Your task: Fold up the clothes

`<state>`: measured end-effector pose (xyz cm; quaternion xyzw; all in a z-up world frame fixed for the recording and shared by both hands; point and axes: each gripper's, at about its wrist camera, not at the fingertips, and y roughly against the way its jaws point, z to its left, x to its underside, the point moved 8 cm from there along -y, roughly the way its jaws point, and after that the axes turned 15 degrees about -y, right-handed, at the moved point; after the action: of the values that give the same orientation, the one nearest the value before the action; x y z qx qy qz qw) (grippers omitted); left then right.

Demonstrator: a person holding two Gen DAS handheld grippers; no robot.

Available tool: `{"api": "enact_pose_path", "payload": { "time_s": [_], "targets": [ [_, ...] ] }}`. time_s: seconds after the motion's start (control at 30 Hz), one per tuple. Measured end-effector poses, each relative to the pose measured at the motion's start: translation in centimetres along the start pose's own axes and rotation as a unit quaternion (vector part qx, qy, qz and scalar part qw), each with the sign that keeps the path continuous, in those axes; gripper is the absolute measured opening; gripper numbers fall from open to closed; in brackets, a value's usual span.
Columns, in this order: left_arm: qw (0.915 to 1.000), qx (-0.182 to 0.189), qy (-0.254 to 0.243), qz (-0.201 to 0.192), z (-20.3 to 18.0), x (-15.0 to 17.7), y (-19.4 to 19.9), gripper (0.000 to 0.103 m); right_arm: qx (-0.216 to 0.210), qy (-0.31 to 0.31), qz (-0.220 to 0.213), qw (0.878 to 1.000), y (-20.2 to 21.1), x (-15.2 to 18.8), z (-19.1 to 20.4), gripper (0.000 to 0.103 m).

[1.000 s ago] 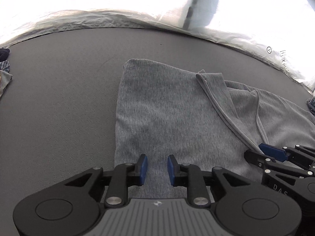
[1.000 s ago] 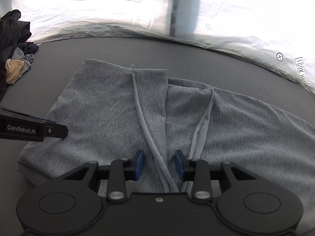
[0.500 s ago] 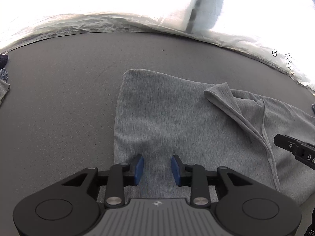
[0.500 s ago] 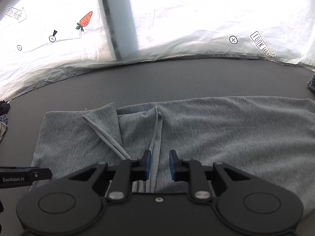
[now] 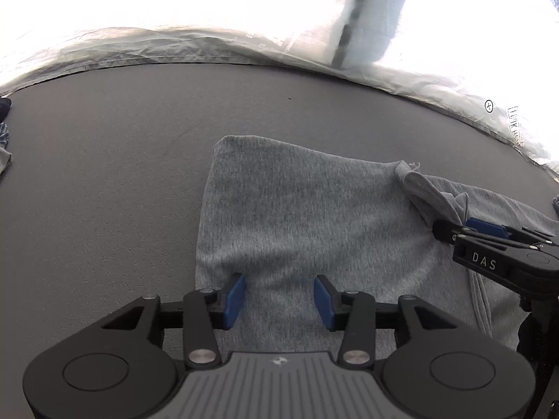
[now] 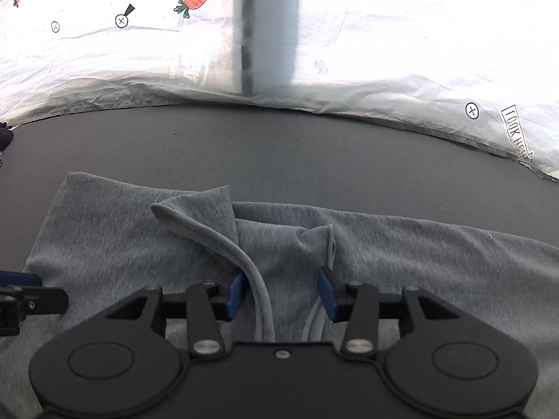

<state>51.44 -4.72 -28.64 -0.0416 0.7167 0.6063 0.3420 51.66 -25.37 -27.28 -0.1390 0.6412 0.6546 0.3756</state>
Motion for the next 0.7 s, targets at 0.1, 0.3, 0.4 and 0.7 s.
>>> {"api": "enact_pose_path", "payload": {
  "time_s": [0.1,0.3,0.4,0.7],
  "targets": [
    [0.9999,0.008,0.011,-0.005,-0.2,0.0,0.0,0.059,0.027,-0.031,-0.007,0.999,-0.4,-0.8,-2.3,0.046],
    [0.9999,0.005,-0.004,-0.008,-0.8,0.1,-0.1,0.065,0.064,-0.091,-0.011,0.994,0.0,-1.8,-6.1,0.046],
    [0.9999,0.000,-0.014,-0.006,-1.1,0.1,-0.1,0.067,0.058,-0.100,-0.004,0.993,0.5,-1.2,-6.6,0.046],
    [0.9997,-0.001,0.022,0.012,-0.3,2.2,1.8,0.068,0.059,-0.089,0.013,0.994,4.3,2.5,-6.3,0.047]
  ]
}}
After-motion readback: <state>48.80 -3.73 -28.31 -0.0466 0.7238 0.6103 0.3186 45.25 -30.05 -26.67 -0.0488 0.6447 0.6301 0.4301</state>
